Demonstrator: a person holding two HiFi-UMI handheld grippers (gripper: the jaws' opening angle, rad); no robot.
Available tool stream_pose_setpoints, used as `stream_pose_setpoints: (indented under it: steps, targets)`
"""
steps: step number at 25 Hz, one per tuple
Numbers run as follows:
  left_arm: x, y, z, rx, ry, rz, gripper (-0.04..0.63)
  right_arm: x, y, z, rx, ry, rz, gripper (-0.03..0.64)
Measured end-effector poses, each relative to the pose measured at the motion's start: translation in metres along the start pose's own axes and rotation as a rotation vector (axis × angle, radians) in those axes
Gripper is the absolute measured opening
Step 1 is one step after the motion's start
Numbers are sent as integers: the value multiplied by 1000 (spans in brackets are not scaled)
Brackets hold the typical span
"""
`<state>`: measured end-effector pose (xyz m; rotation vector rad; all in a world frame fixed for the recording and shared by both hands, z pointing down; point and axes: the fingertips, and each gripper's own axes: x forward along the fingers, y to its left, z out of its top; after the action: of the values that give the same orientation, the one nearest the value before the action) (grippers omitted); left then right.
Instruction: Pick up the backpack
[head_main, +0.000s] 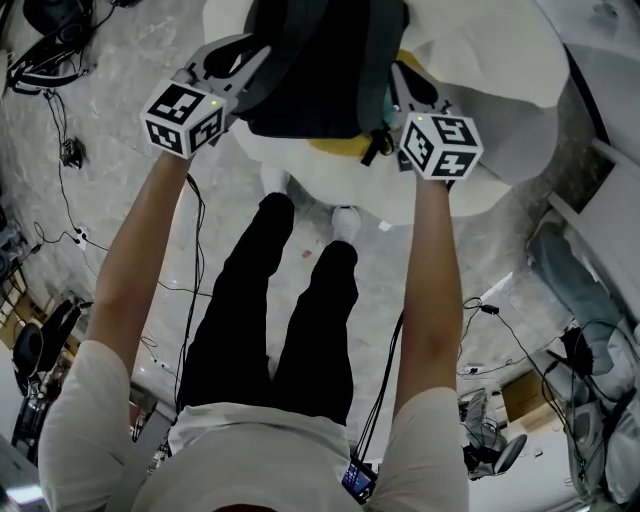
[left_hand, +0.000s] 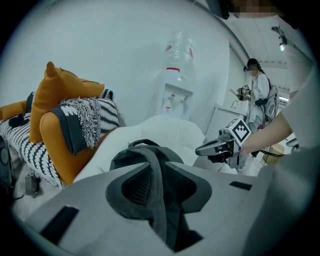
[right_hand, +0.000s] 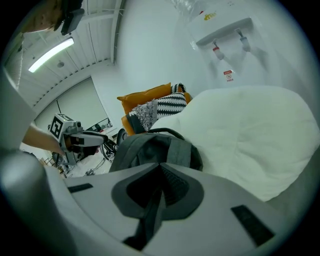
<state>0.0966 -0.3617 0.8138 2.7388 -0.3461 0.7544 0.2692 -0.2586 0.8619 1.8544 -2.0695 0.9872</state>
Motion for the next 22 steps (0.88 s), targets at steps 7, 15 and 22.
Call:
stream_pose_setpoints:
  steps: [7,15,22]
  targets:
    - [23,4,-14,24,14,-20,120,20,-23,-22,-20,19,-10,8]
    - [42,7,-17,53,33,-50,133,34,-29,-31,-21,20,-12,9]
    - [57,9,-29,43,61,-82,135,55,-45,-48,38,40,-27,115]
